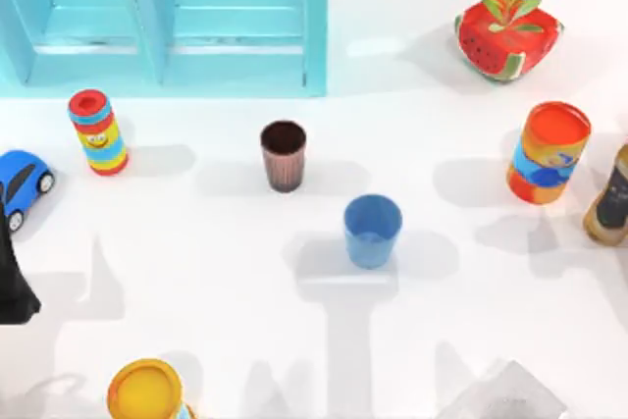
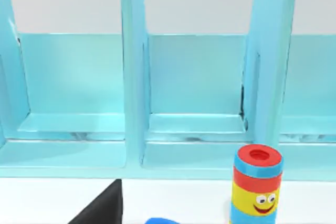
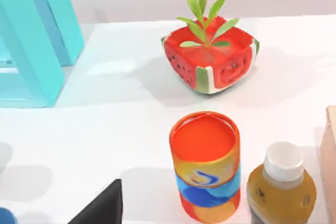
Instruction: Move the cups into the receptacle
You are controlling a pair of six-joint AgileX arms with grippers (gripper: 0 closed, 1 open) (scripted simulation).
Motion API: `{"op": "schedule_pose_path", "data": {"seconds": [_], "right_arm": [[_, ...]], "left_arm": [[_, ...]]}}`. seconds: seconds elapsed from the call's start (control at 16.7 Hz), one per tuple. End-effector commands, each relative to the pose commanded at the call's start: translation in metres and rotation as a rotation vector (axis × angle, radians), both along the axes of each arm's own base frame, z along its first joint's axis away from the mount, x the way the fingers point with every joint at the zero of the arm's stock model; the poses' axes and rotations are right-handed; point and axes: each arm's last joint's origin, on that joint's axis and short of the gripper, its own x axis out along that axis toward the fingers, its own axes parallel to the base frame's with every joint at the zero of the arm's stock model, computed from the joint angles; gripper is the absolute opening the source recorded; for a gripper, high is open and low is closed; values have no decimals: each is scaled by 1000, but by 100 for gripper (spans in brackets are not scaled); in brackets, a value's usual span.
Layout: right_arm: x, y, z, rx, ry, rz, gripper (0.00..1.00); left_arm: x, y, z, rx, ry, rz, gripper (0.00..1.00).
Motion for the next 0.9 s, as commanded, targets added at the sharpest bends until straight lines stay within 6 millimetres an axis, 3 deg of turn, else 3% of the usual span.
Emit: {"op": "schedule_pose_path", "data": {"seconds": [0.24, 0.48, 0.66, 0.9], "right_arm": [[48, 31, 51, 18, 263, 56, 100], [114, 85, 79, -12, 538, 74, 100], [164, 137, 79, -62, 715, 62, 100], [213, 211, 55, -139, 877, 26, 100]], "left_arm": [[0, 0, 0, 0, 0, 0, 100], [0, 0, 0, 0, 0, 0, 100], [0, 0, 0, 0, 0, 0, 100], [0, 0, 0, 0, 0, 0, 100]]}}
